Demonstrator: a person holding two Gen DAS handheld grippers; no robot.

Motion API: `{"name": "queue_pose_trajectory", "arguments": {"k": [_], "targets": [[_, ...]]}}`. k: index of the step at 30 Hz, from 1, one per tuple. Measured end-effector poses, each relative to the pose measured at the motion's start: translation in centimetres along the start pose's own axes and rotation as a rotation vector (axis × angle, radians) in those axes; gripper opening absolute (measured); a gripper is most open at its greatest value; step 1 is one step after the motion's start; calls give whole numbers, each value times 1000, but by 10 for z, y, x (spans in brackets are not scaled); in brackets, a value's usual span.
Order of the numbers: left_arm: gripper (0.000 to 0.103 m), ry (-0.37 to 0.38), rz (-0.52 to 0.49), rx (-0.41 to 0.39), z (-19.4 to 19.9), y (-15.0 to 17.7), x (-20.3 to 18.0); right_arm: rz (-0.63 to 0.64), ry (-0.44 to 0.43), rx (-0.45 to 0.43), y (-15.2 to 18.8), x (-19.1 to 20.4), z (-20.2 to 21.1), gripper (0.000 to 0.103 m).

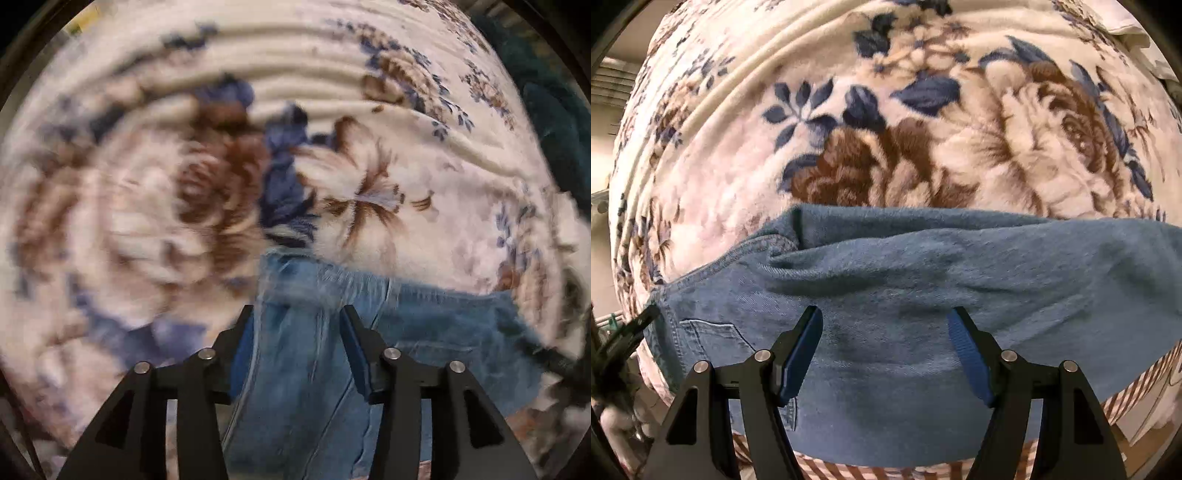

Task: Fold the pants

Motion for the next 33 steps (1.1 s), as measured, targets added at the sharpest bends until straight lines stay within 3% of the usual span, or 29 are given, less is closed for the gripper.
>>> {"name": "queue_pose_trajectory", "arguments": {"k": [2, 3, 4, 8, 11, 14, 18, 19, 23, 28, 29, 30, 31, 33], "targets": [[65, -72, -24, -57, 19, 12, -13, -2, -39, -12, -4, -8, 13, 73], [91, -118, -31, -76, 26, 18, -22, -3, -46, -18, -7, -11, 17, 73], [95, -149, -34, -83, 29, 22, -31, 2, -55, -25, -10, -15, 23, 73], [95, -161, -68, -86, 26, 27, -81, 79, -120, 10, -31, -19, 30, 73], [95, -161, -74, -71, 11, 22, -116, 190, -181, 121, -53, -5, 9, 73], [95, -192, -79, -42, -11, 19, -138, 268, -367, 304, -68, 20, -25, 73], [95, -215, -54, 5, -36, 21, -145, 334, -348, 425, -78, 31, -59, 72], [95, -214, -43, 20, -42, 21, -144, 355, -352, 435, -78, 33, -59, 67], [95, -205, 6, 40, -51, 24, -139, 457, -476, 550, -61, 32, -46, 61], [95, -207, 34, 49, -60, 26, -138, 491, -407, 498, -74, 29, -52, 61], [95, -209, 34, 50, -61, 26, -138, 459, -433, 508, -80, 30, -58, 56], [95, -212, 32, 51, -62, 25, -138, 434, -465, 511, -83, 32, -60, 24], [95, -212, 29, 51, -63, 25, -138, 408, -501, 517, -85, 34, -62, 16], [95, -213, 21, 51, -68, 25, -141, 354, -522, 503, -89, 31, -57, 16]]}}
Point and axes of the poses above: each gripper's, at about its wrist camera, not at the fingertips, and z roughly against the way its jaws point, x to its left, y to its underside, the point moved 3 cm from there along -z, roughly the way its jaws point, and after that the axes turned 6 degrees about x, right-handed, at the moved point
